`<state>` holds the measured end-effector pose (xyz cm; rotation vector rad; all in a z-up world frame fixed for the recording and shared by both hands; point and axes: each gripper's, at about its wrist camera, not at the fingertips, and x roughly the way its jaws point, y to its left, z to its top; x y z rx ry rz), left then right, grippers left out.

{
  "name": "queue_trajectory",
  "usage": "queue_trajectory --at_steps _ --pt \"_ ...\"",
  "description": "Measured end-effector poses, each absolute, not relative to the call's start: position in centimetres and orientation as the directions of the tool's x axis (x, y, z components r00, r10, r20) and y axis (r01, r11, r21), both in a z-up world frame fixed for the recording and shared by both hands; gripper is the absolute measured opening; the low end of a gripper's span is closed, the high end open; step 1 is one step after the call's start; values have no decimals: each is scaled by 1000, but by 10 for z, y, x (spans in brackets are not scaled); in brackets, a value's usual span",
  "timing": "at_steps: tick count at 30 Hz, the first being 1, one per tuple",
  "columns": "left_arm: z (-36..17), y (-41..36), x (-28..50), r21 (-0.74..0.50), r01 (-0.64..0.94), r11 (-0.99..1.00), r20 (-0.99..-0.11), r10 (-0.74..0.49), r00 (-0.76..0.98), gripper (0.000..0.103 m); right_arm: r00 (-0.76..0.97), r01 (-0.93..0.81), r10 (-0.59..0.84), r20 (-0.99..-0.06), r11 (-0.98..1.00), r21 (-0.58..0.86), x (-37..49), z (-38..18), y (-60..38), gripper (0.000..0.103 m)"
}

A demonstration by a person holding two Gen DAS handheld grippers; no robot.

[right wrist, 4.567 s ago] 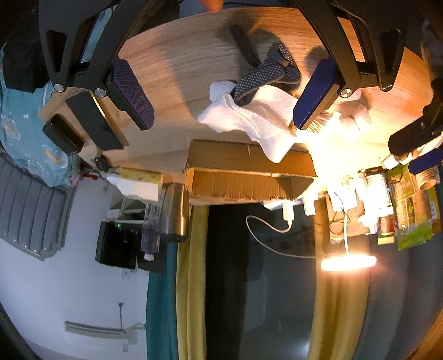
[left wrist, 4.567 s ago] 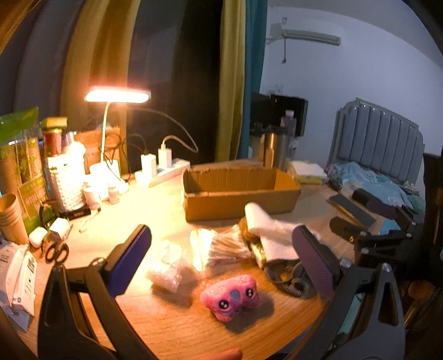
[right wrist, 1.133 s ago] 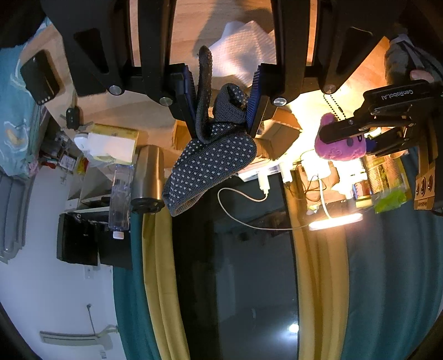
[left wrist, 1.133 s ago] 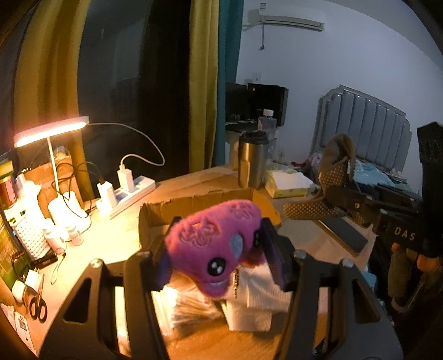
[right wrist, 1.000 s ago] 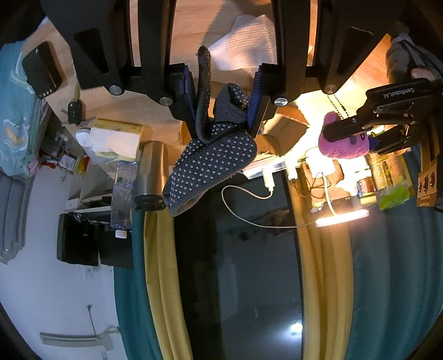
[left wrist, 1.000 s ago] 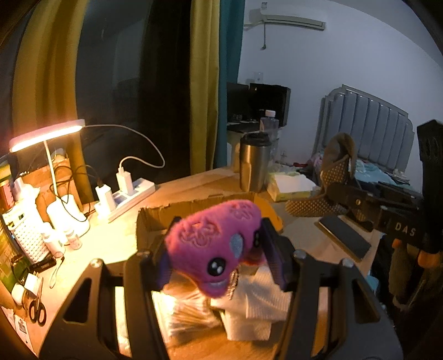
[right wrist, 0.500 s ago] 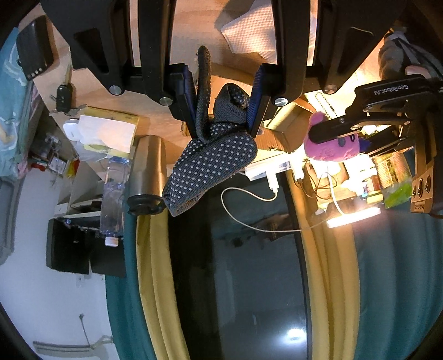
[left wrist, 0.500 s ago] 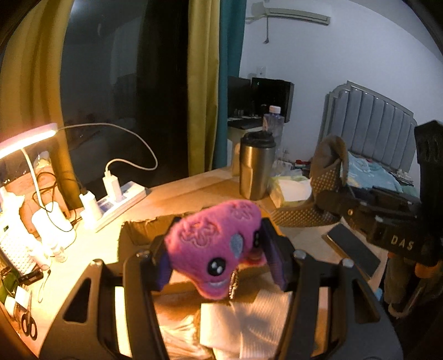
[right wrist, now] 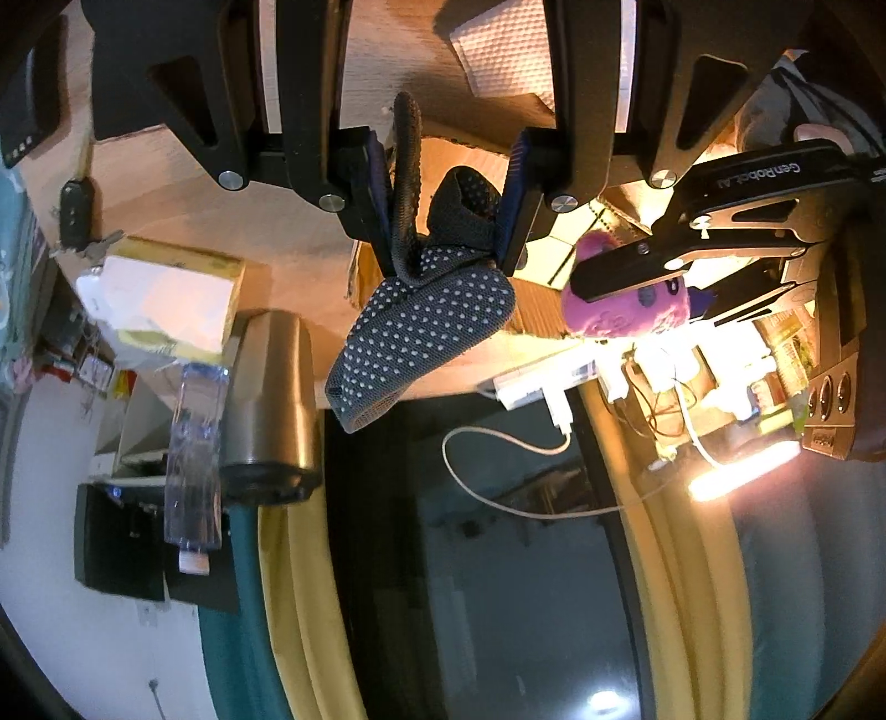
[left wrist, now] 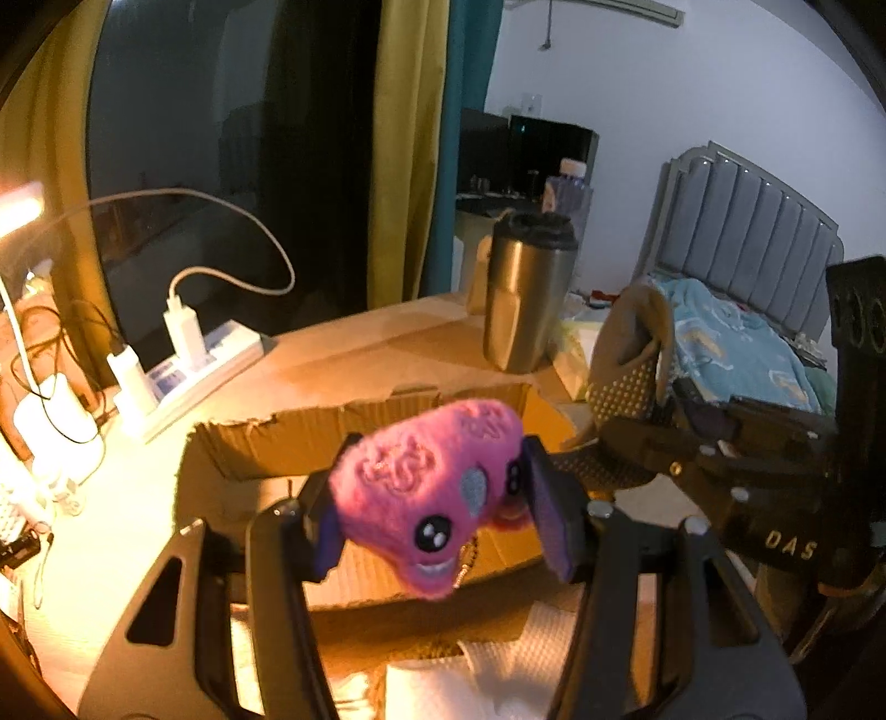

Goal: Organize soft objects
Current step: 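Lower both items into the cardboard box and open both tools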

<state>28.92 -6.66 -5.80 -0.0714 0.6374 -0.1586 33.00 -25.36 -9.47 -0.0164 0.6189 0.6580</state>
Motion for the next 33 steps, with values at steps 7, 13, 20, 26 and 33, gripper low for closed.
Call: queue_trajectory --at_steps 7,13,20,26,33 --pt "-80 -67 312 -144 137 980 -627 -198 753 58 584 -571 554 -594 800 185 345 -112 -244 35" --pt "-98 -63 328 -186 137 973 -666 -227 711 62 572 -557 526 -629 812 173 354 -122 -239 40" --pt "-107 -57 336 -205 112 972 -692 -225 686 86 596 -510 486 -639 844 166 366 -124 -242 58" --pt "-105 -54 332 -212 114 971 -687 -231 689 86 604 -499 476 -639 851 163 367 -121 -247 58" --pt "-99 -54 326 -206 114 972 -674 -225 704 87 622 -486 463 -632 860 153 357 -114 -249 58"
